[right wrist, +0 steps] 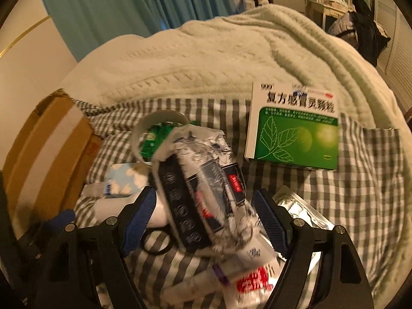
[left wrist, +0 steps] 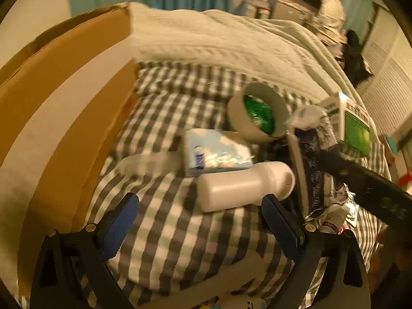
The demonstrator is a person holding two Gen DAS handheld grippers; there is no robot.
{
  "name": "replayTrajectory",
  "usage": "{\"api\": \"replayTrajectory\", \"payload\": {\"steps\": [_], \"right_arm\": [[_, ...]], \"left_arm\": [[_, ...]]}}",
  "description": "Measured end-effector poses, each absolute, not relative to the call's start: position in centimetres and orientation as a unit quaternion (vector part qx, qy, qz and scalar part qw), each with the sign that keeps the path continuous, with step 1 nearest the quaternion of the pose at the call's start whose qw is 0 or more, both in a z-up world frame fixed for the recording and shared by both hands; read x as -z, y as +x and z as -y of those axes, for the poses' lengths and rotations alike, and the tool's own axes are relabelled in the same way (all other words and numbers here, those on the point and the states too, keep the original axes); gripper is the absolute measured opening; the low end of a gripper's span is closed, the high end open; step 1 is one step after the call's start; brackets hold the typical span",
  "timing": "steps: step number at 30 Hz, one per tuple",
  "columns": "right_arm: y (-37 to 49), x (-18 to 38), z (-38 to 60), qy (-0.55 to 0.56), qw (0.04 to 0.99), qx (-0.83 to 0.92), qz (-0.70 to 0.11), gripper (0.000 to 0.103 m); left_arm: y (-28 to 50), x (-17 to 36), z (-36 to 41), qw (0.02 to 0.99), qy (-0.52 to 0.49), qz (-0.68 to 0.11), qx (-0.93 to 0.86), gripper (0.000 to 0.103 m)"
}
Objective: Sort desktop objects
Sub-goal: 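Grasp the white bottle with the left gripper while the right grasps a patterned packet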
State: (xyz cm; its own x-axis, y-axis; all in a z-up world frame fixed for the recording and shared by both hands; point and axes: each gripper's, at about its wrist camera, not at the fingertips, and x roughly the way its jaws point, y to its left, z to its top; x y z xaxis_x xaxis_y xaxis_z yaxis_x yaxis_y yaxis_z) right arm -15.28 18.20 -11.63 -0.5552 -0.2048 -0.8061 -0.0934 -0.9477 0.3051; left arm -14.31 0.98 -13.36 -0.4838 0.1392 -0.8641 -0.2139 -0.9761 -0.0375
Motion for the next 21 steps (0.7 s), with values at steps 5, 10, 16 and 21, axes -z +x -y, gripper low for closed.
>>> {"api": "replayTrajectory", "payload": {"steps": [5, 10, 16, 21], "right_arm": [[-15.2, 13.7, -18.2, 0.490, 0.061, 0.852, 0.177, 0.040], [-14.4, 12.3, -20.0, 0.476, 0.044, 0.860, 0.180, 0.029], [-13.3, 10.0, -22.3, 0.449, 0.037, 0.868, 0.207, 0.029], [-13.1, 9.4, -22.6, 0.445, 0.036, 0.870, 0.209, 0.029]], "left_arm": [[-14.7, 13.8, -3.1, 0.138, -0.476, -0.111, -0.861, 0.099], [-15.1, 14.6, -4.0, 0.164, -0.481, -0.125, -0.852, 0.099], [-12.8, 15.0, -5.7, 0.213, -0.499, -0.150, -0.827, 0.099], [-9.9, 13.5, -7.5, 0.263, -0.487, -0.153, -0.819, 0.098]]}}
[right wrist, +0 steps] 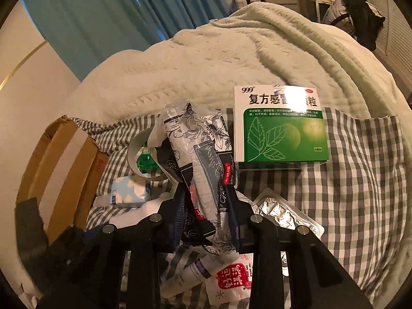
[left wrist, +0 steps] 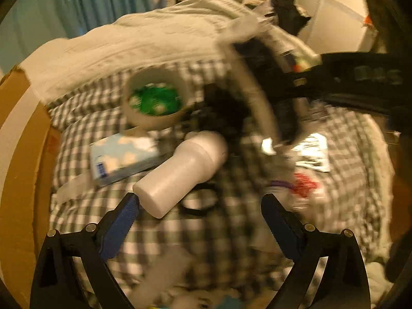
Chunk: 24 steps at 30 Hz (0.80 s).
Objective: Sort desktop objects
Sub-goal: 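Grasp the white bottle with the left gripper while the right grasps a patterned packet, then carry the white bottle and patterned packet into the cardboard box and release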
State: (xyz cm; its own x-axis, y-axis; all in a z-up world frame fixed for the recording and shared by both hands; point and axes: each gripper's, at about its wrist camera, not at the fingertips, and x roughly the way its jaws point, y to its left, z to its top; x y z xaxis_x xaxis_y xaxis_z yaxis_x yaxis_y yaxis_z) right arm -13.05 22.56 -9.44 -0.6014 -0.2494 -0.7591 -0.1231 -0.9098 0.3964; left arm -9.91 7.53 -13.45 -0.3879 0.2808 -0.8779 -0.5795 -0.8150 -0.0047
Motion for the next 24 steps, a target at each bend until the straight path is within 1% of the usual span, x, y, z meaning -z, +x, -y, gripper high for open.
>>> {"api": "replayTrajectory", "payload": {"steps": [3, 7, 8, 9, 10, 11, 12, 16, 19, 21, 22, 24], "right_arm": [[-12.7, 9.2, -23.3, 0.442, 0.032, 0.870, 0.215, 0.029], [-12.3, 8.7, -24.1, 0.438, 0.027, 0.871, 0.222, 0.029], [-12.2, 8.7, -24.4, 0.436, 0.026, 0.871, 0.225, 0.029], [-12.1, 8.7, -24.7, 0.435, 0.025, 0.871, 0.228, 0.029], [-12.1, 8.8, -24.8, 0.435, 0.024, 0.870, 0.230, 0.029], [-12.1, 8.9, -24.9, 0.436, 0.024, 0.869, 0.232, 0.029], [-12.2, 9.1, -25.0, 0.437, 0.024, 0.868, 0.234, 0.029], [-12.4, 9.6, -24.9, 0.442, 0.029, 0.865, 0.237, 0.029], [-12.6, 9.9, -24.6, 0.446, 0.032, 0.863, 0.236, 0.029], [-12.7, 9.9, -24.4, 0.447, 0.030, 0.863, 0.234, 0.029], [-12.7, 9.9, -24.3, 0.447, 0.030, 0.863, 0.235, 0.029], [-12.8, 9.6, -24.3, 0.446, 0.031, 0.863, 0.236, 0.029]], "left_arm": [[-9.5, 12.4, -8.0, 0.274, -0.477, -0.139, -0.823, 0.098], [-11.1, 12.4, -8.4, 0.241, -0.473, -0.146, -0.835, 0.098], [-11.7, 12.6, -8.0, 0.238, -0.477, -0.136, -0.835, 0.097], [-12.2, 12.9, -7.6, 0.238, -0.483, -0.123, -0.834, 0.095], [-12.6, 13.3, -7.3, 0.238, -0.490, -0.112, -0.831, 0.080], [-13.1, 14.0, -7.1, 0.229, -0.501, -0.110, -0.827, 0.058], [-13.5, 14.8, -7.1, 0.217, -0.517, -0.118, -0.820, 0.053], [-13.1, 15.7, -7.3, 0.217, -0.519, -0.141, -0.815, 0.051], [-12.6, 15.7, -8.3, 0.225, -0.516, -0.166, -0.810, 0.042], [-12.1, 14.9, -8.8, 0.222, -0.495, -0.171, -0.822, 0.038], [-12.0, 14.5, -8.9, 0.218, -0.488, -0.167, -0.828, 0.033], [-11.8, 13.6, -8.7, 0.207, -0.485, -0.144, -0.838, 0.032]]}}
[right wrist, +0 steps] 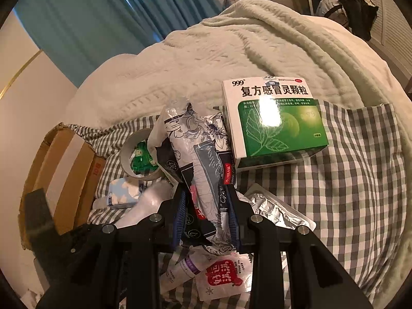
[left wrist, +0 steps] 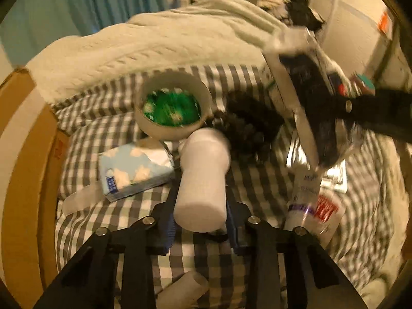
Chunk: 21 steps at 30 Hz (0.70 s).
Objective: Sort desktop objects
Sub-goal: 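Carry the white bottle and patterned packet into the cardboard box and release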
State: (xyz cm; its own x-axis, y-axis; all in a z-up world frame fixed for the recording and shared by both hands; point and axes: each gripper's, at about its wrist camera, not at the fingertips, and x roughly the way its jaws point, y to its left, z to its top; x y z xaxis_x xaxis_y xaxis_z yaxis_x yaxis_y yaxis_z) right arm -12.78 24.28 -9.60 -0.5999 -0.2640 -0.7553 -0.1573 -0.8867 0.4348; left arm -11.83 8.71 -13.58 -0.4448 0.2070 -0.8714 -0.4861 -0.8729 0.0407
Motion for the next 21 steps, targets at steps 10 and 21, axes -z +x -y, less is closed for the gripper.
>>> {"api": "replayTrajectory", "payload": {"steps": [10, 21], "right_arm": [[-11.6, 5.3, -22.8, 0.417, 0.024, 0.881, 0.220, 0.029], [-8.6, -4.6, -16.1, 0.362, 0.060, 0.913, 0.180, 0.029]], "left_arm": [[-10.4, 8.5, -5.4, 0.208, -0.480, -0.049, -0.851, 0.031], [-10.2, -3.0, 1.5, 0.184, -0.427, 0.024, -0.885, 0.031]]}}
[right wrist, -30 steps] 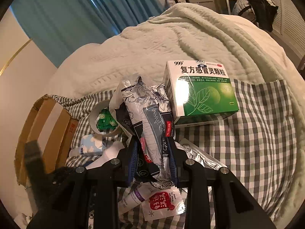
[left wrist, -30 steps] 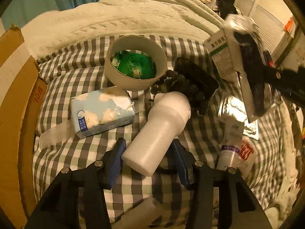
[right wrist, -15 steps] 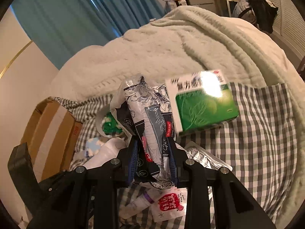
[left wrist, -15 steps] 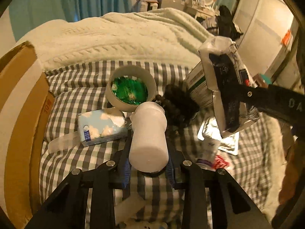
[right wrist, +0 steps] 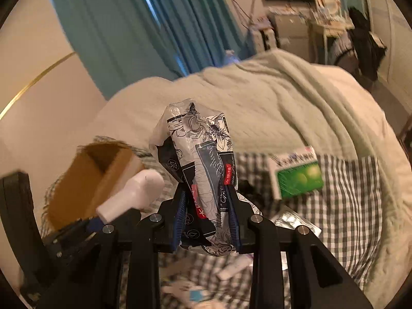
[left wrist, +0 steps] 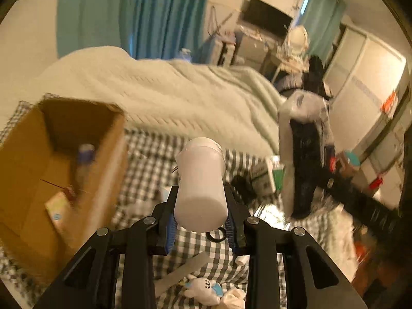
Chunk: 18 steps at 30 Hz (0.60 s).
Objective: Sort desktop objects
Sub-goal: 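Carry the white bottle and patterned packet into the cardboard box and release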
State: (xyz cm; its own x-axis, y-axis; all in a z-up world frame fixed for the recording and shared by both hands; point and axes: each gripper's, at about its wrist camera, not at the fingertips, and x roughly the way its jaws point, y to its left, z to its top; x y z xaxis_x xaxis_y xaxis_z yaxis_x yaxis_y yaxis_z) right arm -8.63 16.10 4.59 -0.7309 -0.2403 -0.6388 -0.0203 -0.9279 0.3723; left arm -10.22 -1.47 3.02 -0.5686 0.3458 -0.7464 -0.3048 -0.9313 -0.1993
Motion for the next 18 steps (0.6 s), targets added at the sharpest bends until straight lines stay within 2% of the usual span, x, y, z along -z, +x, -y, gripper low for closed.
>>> {"api": "replayTrajectory", "payload": {"steps": [5, 8, 13, 18], "right_arm": [[-8.0, -8.7, -9.6, 0.335, 0.115, 0.923, 0.151, 0.029], [-8.1, -9.9, -4.2, 0.330, 0.159, 0.921, 0.133, 0.029], [-9.1, -9.4, 2.7, 0.343, 0.213, 0.908, 0.115, 0.029], [-11.1, -7.3, 6.0, 0.365, 0.228, 0.897, 0.105, 0.029]], "left_arm": [[-10.2, -8.5, 7.3, 0.137, -0.394, 0.010, -0.909, 0.031], [-9.9, -9.9, 11.5, 0.094, -0.383, 0.007, -0.919, 0.031], [-10.3, -7.6, 17.6, 0.010, -0.389, 0.031, -0.921, 0.031], [-11.4, -5.5, 20.8, -0.012, -0.407, 0.039, -0.912, 0.032]]}}
